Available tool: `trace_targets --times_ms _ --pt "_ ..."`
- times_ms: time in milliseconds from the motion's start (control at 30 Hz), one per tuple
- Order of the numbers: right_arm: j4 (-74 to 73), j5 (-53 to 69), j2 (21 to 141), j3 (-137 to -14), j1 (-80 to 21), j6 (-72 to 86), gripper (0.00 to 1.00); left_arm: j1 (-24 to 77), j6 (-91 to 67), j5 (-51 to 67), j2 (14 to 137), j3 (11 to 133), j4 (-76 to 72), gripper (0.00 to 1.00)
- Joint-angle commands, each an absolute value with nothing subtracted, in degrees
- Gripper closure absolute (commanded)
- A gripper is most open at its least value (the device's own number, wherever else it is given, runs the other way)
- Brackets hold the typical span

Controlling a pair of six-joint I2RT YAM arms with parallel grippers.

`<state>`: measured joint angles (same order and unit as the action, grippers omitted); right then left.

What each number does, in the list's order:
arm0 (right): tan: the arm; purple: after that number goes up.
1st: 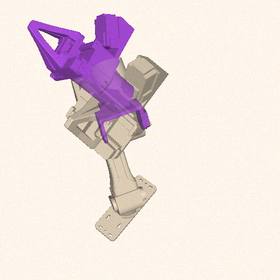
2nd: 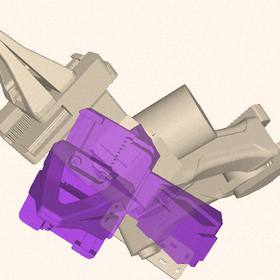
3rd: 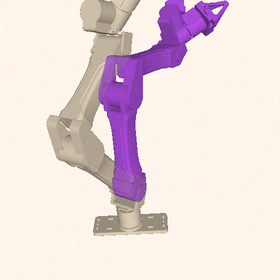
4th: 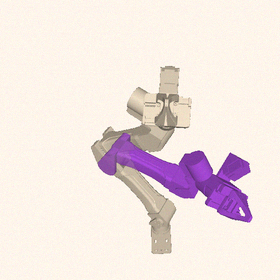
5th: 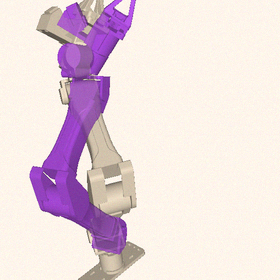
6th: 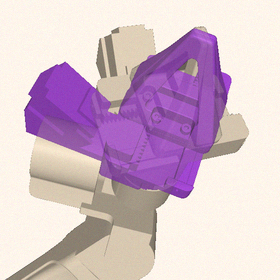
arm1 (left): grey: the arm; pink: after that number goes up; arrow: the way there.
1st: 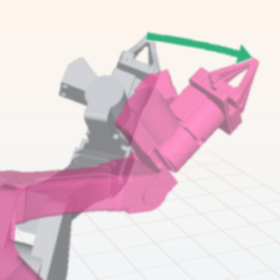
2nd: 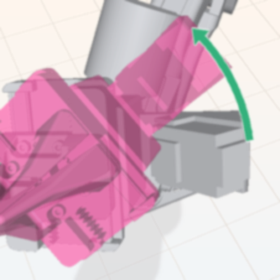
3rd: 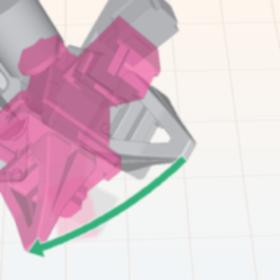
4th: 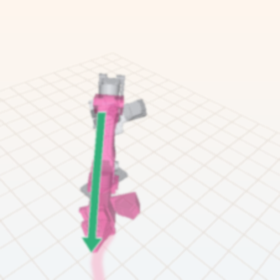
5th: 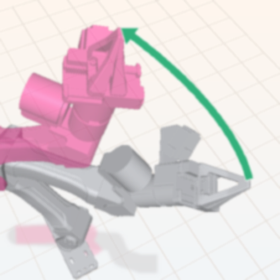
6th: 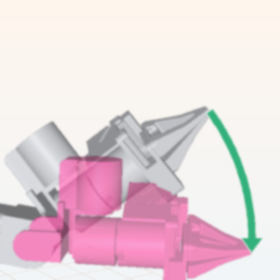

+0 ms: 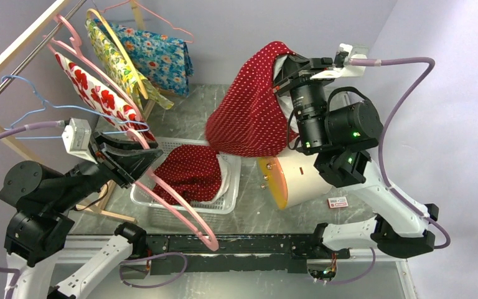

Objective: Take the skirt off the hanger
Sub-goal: Remove the skirt from the hanger, then place the skirt in the bin.

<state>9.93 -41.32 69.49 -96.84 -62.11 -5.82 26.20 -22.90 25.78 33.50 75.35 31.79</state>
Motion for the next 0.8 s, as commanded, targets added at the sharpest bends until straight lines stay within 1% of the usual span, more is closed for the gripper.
trace_targets --times_ms 0,133,300,500,600,767 --pt "15.1 -42.5 68.3 -95.8 -62.1 -7.7 1.00 26.6 -23.4 21.7 32.1 77.7 31.8 0.93" --pt "10.1 -35.9 70.6 -97.0 -62.1 -3.7 1.00 26.6 -24.0 21.4 32.6 79.9 32.1 0.93" --pt "9.3 -25.3 73.0 -94.4 -62.1 3.1 1.00 26.6 -25.9 20.3 32.3 81.4 31.2 0.93" --pt "5.4 -14.4 78.8 -95.9 -62.1 9.0 1.00 26.6 -27.3 17.7 31.2 81.3 31.1 0.93" --pt "6.3 -13.2 79.5 -94.6 -62.1 9.2 1.00 26.6 -27.4 17.0 31.3 82.1 32.3 0.93" --pt "6.5 -18.2 79.3 -91.1 -61.7 10.0 1.00 26.6 -28.4 16.6 30.5 81.4 31.0 0.93"
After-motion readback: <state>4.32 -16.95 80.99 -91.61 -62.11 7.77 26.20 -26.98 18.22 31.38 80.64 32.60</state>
